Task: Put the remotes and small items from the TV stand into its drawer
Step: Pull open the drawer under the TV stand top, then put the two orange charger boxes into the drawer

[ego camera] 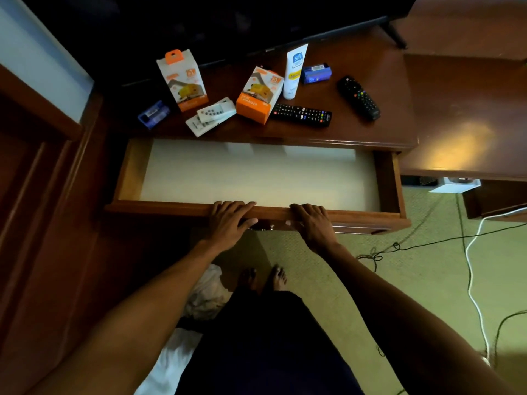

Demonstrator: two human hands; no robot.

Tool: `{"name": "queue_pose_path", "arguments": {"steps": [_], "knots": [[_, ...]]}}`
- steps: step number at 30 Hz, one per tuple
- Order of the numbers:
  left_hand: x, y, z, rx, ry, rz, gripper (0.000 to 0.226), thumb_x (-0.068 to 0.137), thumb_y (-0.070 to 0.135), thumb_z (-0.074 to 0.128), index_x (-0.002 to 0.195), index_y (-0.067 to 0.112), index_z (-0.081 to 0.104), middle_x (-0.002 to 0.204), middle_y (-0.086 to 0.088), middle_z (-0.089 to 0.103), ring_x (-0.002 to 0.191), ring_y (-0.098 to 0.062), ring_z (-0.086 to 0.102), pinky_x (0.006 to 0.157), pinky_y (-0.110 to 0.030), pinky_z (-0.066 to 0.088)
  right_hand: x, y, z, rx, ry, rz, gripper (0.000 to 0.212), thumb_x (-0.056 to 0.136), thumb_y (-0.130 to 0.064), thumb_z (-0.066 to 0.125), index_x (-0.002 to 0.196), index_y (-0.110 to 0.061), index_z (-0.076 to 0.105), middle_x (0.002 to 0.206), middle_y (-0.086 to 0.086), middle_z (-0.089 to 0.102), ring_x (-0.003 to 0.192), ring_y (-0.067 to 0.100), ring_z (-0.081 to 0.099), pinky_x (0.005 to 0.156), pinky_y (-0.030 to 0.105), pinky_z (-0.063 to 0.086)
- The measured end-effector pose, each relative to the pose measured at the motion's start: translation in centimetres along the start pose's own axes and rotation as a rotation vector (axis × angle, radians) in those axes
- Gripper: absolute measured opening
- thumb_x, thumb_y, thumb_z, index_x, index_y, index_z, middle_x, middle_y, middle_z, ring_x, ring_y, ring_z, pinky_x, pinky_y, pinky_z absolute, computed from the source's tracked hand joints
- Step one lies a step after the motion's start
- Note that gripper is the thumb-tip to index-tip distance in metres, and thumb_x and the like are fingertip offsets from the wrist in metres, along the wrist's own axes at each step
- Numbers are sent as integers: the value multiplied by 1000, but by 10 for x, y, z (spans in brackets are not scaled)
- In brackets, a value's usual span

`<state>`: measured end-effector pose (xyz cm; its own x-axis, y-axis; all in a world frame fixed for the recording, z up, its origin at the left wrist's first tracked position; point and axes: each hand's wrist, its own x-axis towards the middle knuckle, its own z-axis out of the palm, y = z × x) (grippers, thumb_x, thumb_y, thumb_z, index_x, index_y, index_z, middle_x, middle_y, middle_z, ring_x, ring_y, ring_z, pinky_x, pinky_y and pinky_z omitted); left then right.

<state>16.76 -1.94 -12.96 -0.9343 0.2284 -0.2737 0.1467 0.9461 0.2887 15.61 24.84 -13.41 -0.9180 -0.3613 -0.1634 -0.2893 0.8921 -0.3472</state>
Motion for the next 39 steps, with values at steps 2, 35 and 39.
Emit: {"name": "queue_pose_path", "arguments": {"steps": [2,35,39], "knots": [[-15,1,5,23,-23,8,66,90,70,17,147,38,32,145,-1,49,133,-24,42,116,-49,20,-13,-2,3,3,-15,-8,47,95,-47,48,135,-20,47,124,7,62,110,30,57,99,44,41],[168,-145,-244,-213,539,-176,84,80,32,76,148,12,32,154,-15,33,138,-36,34,107,-51,39,274,-91,-180,-33,-25,33,122,62,-53,84,150,-6,14,159,20,15,144,41,20,112,51,32],[181,-158,-239,-219,571,-97,73,82,29,74,144,17,37,144,-11,43,131,-31,42,101,-50,45,286,-91,-179,-40,-67,96,130,62,-50,85,152,-3,5,161,24,2,149,42,5,119,51,21]]}}
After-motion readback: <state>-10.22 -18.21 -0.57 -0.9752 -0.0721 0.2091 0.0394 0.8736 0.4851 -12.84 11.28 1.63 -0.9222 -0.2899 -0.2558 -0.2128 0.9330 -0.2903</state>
